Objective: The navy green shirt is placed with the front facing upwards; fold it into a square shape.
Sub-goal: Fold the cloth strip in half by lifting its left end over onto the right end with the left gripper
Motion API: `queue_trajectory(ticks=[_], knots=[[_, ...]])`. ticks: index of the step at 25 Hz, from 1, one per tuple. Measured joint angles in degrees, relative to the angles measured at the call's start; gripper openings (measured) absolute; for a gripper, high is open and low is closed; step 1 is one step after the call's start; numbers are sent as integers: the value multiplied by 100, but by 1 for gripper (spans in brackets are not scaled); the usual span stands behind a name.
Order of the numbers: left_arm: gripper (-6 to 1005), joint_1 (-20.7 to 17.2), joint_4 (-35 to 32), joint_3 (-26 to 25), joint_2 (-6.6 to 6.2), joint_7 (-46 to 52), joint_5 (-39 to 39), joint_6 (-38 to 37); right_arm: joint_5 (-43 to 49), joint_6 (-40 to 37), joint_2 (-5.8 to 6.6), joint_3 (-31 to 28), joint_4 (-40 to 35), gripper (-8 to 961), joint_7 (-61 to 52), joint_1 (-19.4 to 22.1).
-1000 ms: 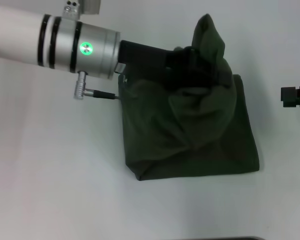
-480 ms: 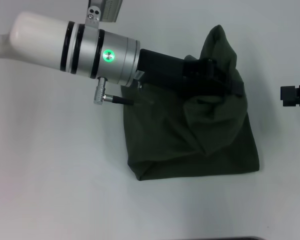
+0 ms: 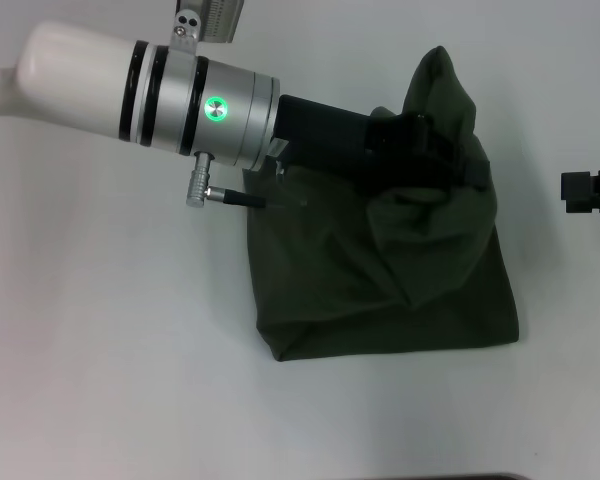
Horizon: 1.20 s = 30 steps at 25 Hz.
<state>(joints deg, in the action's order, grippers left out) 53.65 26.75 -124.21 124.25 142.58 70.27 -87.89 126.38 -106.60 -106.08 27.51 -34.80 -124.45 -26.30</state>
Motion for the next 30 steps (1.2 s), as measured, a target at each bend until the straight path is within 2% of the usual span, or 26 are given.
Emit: queue_trajectory(ticks=[14, 24, 30], knots=[[50, 35, 15, 14, -10, 4, 0, -13, 0, -1, 0, 0, 0, 833, -12, 5], [50, 79, -53, 183, 40, -8, 0, 334, 0, 7, 0, 0, 0, 832, -18, -2], [50, 133, 396, 858, 23, 361, -5, 428, 0, 18, 0, 0, 0, 832, -23, 7]])
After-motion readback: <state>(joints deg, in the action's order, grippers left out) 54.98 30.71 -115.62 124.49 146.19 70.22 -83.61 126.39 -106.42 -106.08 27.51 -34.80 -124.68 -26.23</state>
